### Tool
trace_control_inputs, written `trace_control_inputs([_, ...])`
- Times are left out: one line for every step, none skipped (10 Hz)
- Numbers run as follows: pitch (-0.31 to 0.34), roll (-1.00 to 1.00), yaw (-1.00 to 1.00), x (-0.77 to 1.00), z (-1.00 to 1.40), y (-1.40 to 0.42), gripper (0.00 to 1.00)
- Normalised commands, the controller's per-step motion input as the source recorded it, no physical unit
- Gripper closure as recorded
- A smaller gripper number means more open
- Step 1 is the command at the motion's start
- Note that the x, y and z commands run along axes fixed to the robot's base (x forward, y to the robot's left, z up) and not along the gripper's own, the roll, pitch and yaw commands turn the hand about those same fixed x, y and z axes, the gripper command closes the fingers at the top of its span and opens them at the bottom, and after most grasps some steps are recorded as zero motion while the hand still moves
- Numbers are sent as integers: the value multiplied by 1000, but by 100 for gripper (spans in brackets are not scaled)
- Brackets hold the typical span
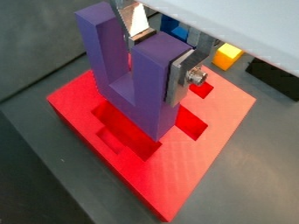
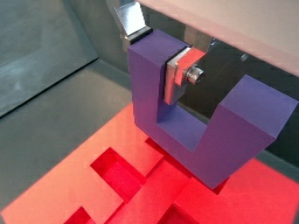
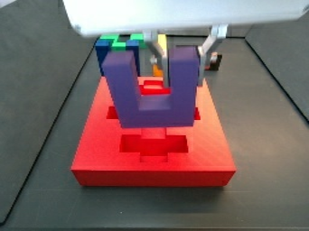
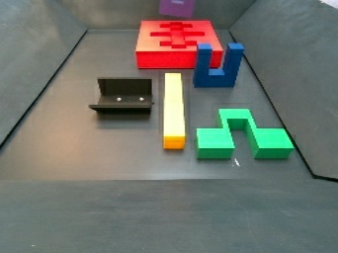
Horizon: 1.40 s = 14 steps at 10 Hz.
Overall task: Pick up the purple object. Move up. Move to above the board. Insert the purple object.
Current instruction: Insert the purple object.
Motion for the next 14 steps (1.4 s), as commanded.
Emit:
trace_control_inputs([-234, 199, 426, -6, -420, -174, 100])
trace_control_inputs([-179, 99, 271, -191, -251, -246, 100])
trace_control_inputs([-129, 0, 80, -251, -200, -251, 100])
trace_control_inputs([-67, -46, 0, -89, -191, -274, 100])
trace_control_inputs([-54, 0, -89, 103, -206, -331, 100])
trace_control_inputs([-36, 0, -274, 303, -217, -71, 100])
trace_control_inputs([0, 0, -277, 423, -217, 0, 100])
trace_control_inputs([0, 49, -217, 400, -211, 17, 100])
trace_control_inputs([0, 59, -89, 269, -174, 197, 100])
trace_control_inputs([0, 0, -34, 83, -186, 303, 100])
trace_control_inputs([0, -61, 0, -3, -220, 354, 100])
trace_control_inputs([-3, -13, 0, -291, -317, 140, 100])
trace_control_inputs([0, -57, 0, -303, -349, 6, 100])
trace_control_inputs([0, -103, 0, -234, -263, 40, 100])
